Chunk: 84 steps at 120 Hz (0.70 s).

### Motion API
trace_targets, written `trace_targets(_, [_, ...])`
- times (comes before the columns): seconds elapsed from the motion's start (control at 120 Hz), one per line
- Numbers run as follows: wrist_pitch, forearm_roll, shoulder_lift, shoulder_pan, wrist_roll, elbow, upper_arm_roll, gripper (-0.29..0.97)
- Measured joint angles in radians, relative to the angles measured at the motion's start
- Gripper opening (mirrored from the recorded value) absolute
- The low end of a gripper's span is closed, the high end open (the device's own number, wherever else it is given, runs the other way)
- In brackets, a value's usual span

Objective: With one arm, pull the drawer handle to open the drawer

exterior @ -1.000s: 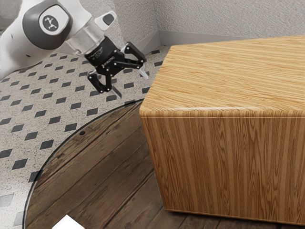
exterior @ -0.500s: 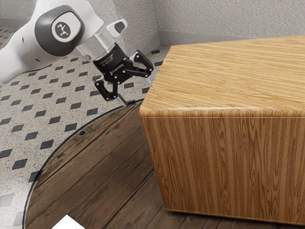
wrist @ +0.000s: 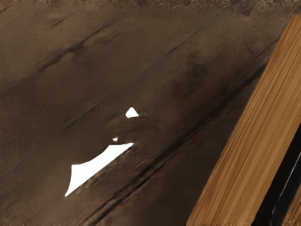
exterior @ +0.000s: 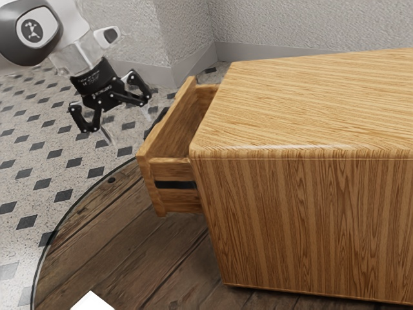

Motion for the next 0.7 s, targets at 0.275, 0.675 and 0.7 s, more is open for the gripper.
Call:
trace_targets(0.275, [-0.155, 0.146, -0.089, 0.100, -0.033, 0.011, 0.128, 0.68])
trace_targets(0.675, [0.037, 0.058, -0.071, 0.044, -0.014, 0.011, 0.135, 0.68])
trace_targets(0.7, [0.055, 0.027, -0.065, 0.038, 0.019, 0.011, 0.158, 0.68])
